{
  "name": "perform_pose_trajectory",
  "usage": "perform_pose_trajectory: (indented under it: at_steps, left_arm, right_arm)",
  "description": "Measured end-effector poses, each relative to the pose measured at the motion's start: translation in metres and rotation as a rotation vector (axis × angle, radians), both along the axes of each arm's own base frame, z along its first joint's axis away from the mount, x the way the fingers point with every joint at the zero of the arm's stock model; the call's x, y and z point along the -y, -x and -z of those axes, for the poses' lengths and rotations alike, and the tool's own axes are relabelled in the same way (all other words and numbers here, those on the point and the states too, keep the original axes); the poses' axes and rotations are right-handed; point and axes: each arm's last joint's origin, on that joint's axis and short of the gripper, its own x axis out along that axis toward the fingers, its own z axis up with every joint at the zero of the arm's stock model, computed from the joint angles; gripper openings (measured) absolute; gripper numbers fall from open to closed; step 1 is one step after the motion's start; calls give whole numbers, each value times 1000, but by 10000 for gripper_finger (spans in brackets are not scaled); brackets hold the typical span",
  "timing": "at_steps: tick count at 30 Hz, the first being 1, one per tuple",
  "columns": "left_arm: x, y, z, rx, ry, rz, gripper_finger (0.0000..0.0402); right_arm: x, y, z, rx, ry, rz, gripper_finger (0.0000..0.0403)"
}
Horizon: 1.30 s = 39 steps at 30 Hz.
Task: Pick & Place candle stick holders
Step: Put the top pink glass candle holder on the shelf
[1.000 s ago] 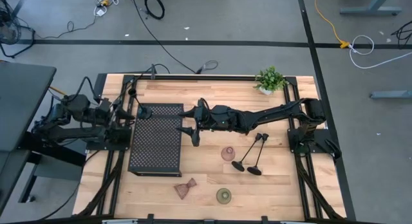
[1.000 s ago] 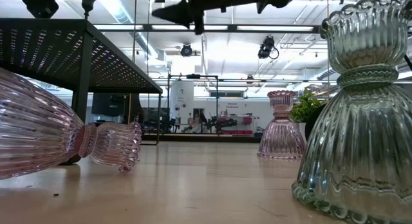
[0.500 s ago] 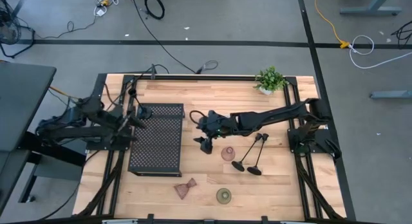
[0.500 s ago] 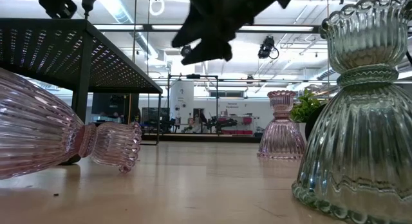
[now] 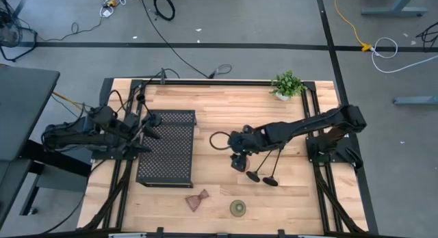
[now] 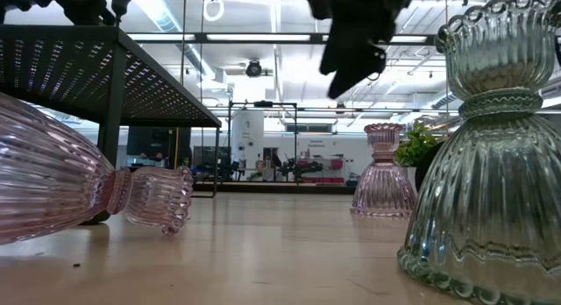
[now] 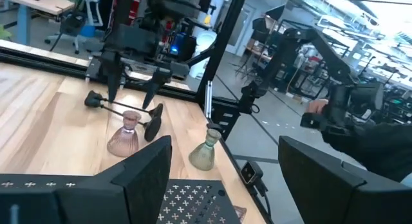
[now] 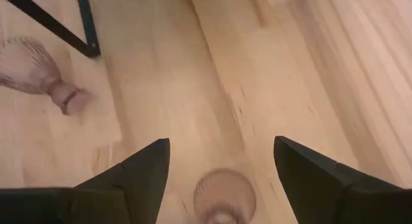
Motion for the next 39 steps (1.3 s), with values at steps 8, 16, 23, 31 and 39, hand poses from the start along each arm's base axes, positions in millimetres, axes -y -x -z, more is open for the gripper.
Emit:
perform_pose_trajectory:
  at_steps: [8,16,23,31,39]
  left_arm:
    - [8,-14,4,-68,-24,7,286]
    - [24,-28,5,-68,-77,55,286]
    - [35,-32,9,-104,-97,29,286]
    - [48,-34,9,-98,-123,16,286]
    - [54,-31,9,-94,-136,-13,286]
  right_arm:
    - [-15,25,-4,-111,49,96,274]
    - [-34,42,-1,-183,88,161,274]
    - [-51,54,7,-196,91,211,274]
    - [-59,61,37,-119,114,291,274]
    - [-59,61,67,-32,64,290,274]
